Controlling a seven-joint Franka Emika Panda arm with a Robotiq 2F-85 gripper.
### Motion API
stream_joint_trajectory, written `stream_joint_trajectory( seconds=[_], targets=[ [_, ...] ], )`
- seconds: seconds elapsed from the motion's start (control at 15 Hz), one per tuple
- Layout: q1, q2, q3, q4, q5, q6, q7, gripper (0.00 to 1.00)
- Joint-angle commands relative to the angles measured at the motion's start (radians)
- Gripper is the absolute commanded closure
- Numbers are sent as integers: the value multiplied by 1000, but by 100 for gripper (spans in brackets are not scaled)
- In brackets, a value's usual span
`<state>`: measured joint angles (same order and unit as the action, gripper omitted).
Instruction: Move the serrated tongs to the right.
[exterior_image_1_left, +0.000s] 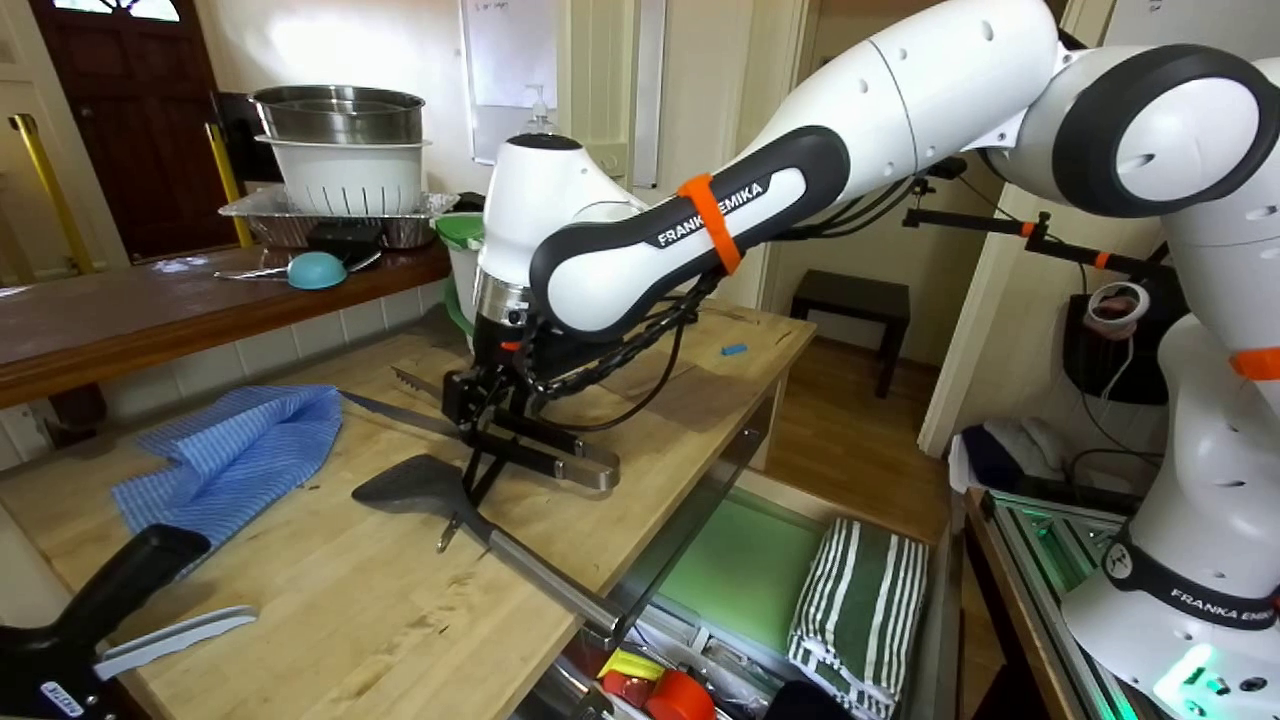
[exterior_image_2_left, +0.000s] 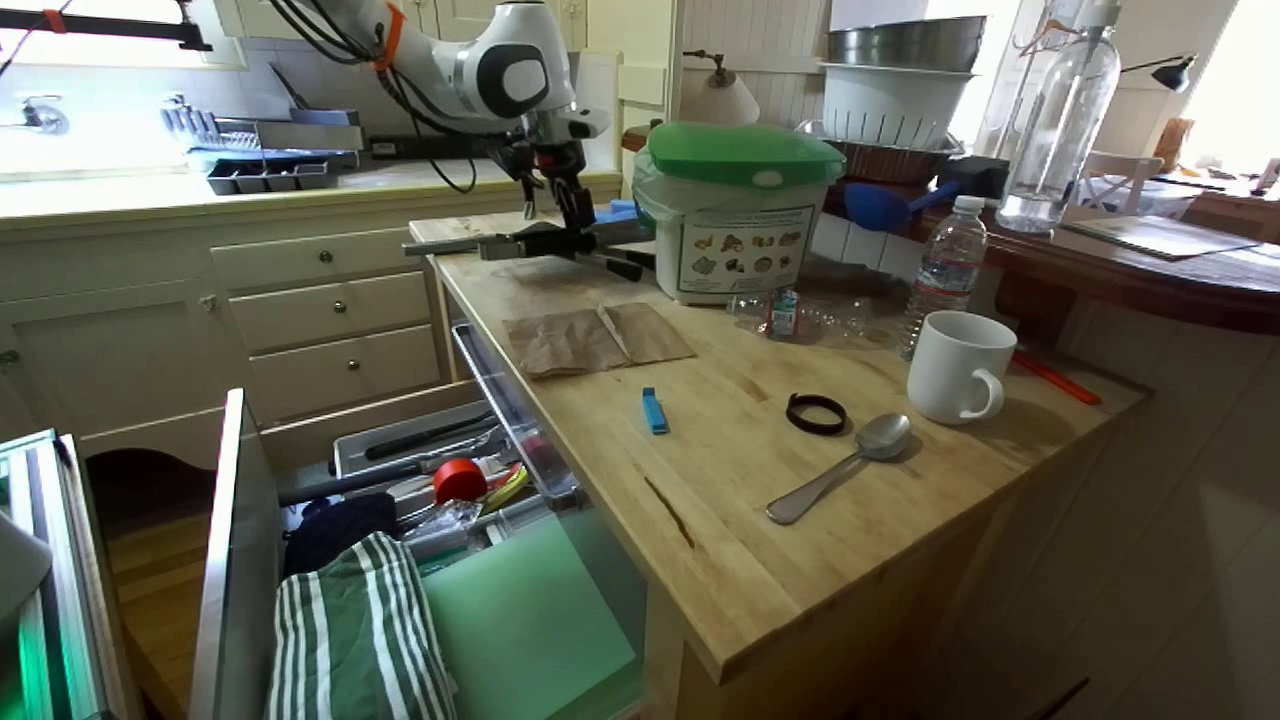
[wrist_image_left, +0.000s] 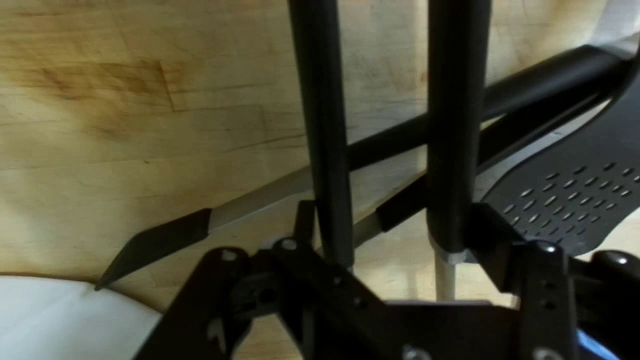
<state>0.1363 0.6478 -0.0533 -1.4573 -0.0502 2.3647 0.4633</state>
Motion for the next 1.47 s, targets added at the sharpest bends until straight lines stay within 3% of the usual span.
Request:
stream_joint_trajectory(
  seconds=[0.0, 0.27, 0.47, 0.67, 0.93, 1.4],
  targets=[
    [19, 39, -15, 59, 8, -68, 30, 55],
    [27, 46, -13, 72, 9, -82, 41, 79],
    [32, 6, -8, 56, 14, -100, 50, 87],
    [4, -78, 46, 6, 89, -126, -7, 87],
    [25, -128, 36, -16, 83, -118, 30, 87],
    [57, -73, 6, -44, 18, -94, 72, 87]
  ],
)
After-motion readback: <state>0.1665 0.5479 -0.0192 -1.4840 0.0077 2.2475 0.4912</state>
